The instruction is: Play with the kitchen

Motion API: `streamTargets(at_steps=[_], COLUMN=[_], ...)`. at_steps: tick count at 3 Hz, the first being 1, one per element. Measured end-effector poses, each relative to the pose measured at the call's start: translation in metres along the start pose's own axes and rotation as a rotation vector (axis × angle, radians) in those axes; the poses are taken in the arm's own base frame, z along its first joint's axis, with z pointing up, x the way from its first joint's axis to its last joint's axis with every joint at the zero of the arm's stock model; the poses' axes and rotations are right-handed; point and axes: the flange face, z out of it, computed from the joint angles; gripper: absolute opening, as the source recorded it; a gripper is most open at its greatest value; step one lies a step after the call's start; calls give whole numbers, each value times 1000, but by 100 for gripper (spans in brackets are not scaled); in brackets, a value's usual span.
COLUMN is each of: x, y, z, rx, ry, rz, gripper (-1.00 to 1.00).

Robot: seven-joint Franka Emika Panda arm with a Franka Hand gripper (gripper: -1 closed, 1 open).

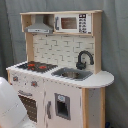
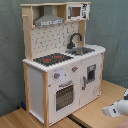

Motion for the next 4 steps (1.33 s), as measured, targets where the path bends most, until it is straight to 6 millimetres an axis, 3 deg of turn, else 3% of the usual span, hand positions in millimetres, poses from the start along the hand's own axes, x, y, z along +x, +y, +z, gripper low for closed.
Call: streamTargets(at_steps=[4], x=[10], y=[-9], z=[30], rx=[-134], ry=[-68], rz=[-26], gripper=[100])
